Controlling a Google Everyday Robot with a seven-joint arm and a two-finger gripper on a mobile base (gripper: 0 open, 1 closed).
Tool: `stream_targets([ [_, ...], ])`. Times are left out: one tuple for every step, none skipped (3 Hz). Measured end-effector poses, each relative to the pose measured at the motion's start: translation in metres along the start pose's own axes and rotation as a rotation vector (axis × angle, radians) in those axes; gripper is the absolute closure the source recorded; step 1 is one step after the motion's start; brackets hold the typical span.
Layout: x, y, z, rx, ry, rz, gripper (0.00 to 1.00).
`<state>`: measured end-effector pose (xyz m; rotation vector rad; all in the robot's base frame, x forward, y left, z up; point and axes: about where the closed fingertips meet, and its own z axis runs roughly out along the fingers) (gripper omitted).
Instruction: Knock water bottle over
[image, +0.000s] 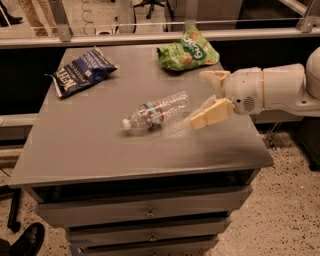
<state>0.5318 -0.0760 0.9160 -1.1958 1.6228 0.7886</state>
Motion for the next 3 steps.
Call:
stream_targets([
  [0.01,-0.016,-0.034,0.054,0.006,-0.063,0.0],
  [0.016,-0.04,-0.066,0.109,0.021,-0.16,0.0],
  [0.011,-0.043,-0.07,0.117,0.018,-0.183,0.0],
])
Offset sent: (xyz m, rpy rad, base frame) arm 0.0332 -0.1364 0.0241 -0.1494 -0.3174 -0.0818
